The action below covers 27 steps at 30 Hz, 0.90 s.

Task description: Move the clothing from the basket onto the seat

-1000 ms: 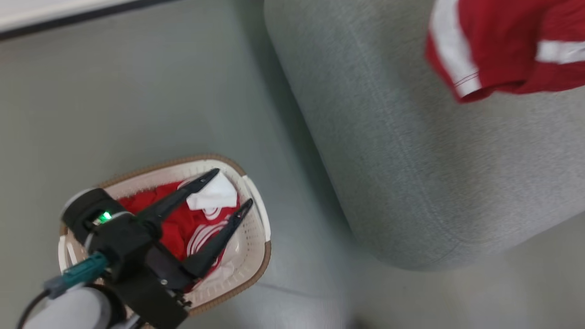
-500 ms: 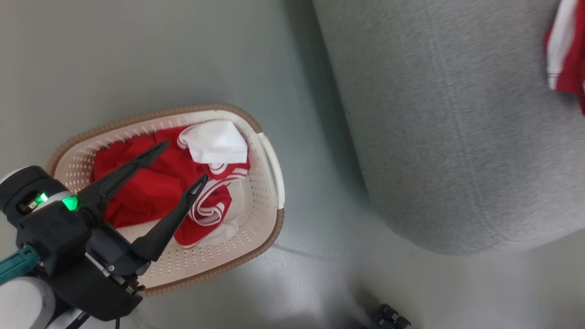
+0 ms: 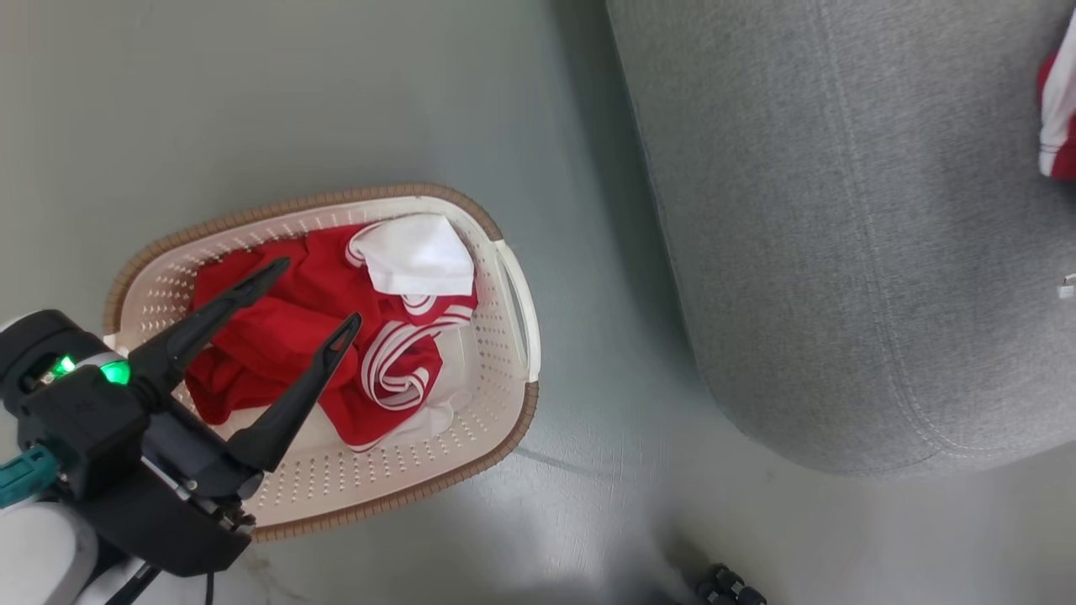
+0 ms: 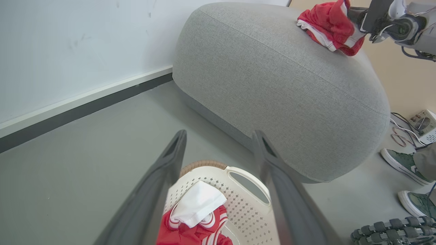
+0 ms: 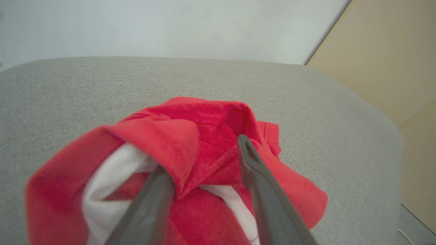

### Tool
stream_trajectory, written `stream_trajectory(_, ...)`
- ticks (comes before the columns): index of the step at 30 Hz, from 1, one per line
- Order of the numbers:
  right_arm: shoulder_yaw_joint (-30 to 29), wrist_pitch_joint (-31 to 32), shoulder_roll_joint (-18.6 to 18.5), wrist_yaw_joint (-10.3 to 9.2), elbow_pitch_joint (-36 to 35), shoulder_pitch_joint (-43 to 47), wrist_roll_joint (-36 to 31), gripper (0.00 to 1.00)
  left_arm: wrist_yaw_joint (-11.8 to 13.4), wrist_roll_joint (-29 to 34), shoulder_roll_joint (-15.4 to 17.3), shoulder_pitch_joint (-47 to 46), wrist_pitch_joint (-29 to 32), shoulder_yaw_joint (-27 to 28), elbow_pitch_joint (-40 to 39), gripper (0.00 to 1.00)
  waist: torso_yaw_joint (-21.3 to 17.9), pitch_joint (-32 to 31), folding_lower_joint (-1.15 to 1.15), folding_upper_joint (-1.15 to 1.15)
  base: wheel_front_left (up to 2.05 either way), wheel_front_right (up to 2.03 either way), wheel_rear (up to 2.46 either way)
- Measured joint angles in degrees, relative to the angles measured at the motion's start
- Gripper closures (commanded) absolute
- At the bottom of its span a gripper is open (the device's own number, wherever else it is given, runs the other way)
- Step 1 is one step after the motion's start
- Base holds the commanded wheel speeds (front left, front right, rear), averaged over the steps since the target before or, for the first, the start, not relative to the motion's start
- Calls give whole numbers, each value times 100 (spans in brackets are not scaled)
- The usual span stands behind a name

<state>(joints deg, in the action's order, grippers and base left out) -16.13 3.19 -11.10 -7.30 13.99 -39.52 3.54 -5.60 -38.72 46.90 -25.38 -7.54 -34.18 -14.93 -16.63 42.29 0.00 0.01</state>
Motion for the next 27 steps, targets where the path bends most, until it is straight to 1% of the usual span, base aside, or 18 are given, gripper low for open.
stream_trajectory(4,-35,233,96,0,111,44,-67,0,-3,-14,-125,2,-73,-53,157,0,-16,-162,0,0,0,0,0)
stream_trajectory(9,189,545,109,1,177,264,-66,0,-36,-56,-297,2,-189,-123,432,0,-30,-434,0,0,0,0,0)
stream_trajectory(10,219,592,98,33,198,299,-64,0,-45,-58,-331,2,-216,-129,489,0,-33,-497,0,0,0,0,0)
stream_trajectory(17,287,950,-147,443,141,602,8,0,-41,-157,-606,31,-321,-151,876,0,-37,-991,-1,-1,0,0,0)
stream_trajectory(18,287,950,-147,443,141,602,8,0,-41,-157,-606,31,-321,-151,876,0,-37,-991,-1,-1,0,0,0)
stream_trajectory(19,301,989,-185,520,126,661,12,0,-38,-160,-642,54,-322,-152,929,0,-36,-1067,-1,-1,0,0,0)
stream_trajectory(24,298,983,-452,860,-108,799,122,0,7,-353,-878,122,-401,-155,1204,0,-20,-1452,-1,0,0,0,0)
stream_trajectory(27,307,881,-454,1031,-356,888,213,0,18,-420,-1025,123,-437,-148,1362,0,5,-1686,-1,-1,0,0,0)
